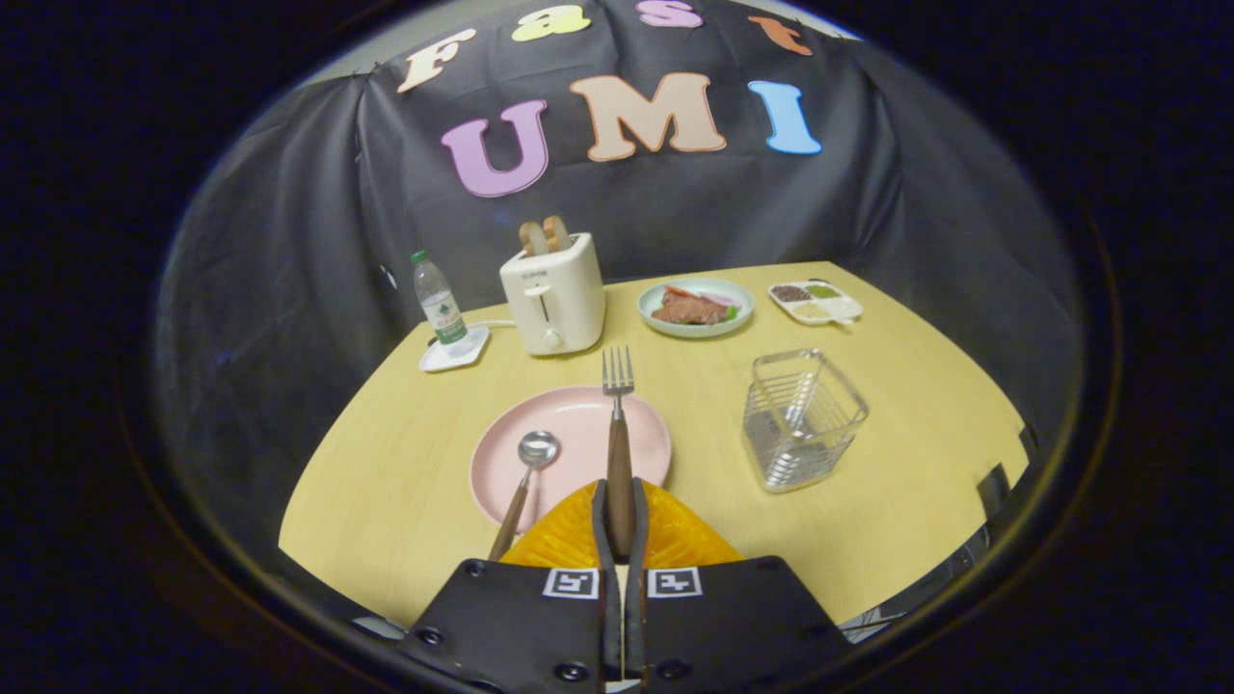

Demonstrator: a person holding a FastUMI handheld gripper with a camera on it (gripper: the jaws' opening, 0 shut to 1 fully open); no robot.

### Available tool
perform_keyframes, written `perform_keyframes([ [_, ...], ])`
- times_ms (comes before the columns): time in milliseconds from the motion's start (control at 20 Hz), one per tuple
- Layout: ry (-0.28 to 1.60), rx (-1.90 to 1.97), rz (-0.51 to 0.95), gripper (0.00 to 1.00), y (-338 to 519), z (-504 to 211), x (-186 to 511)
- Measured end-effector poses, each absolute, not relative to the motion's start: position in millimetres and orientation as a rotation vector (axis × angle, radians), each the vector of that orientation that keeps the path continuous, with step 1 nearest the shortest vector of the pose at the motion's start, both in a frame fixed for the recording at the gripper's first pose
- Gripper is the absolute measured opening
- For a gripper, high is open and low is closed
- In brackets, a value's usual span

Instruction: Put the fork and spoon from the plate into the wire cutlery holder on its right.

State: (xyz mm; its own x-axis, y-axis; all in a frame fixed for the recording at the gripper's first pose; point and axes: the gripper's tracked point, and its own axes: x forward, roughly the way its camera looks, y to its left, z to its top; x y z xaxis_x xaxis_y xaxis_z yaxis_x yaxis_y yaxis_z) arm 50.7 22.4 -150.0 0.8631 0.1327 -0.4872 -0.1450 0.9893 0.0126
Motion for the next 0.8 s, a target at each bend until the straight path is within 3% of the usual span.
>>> perform_keyframes([
  [500, 0.576, -0.077, 0.026, 0.04, -111, -78, 55],
  [800, 0.789, -0.124, 0.109, 0.05, -145, -95, 47],
])
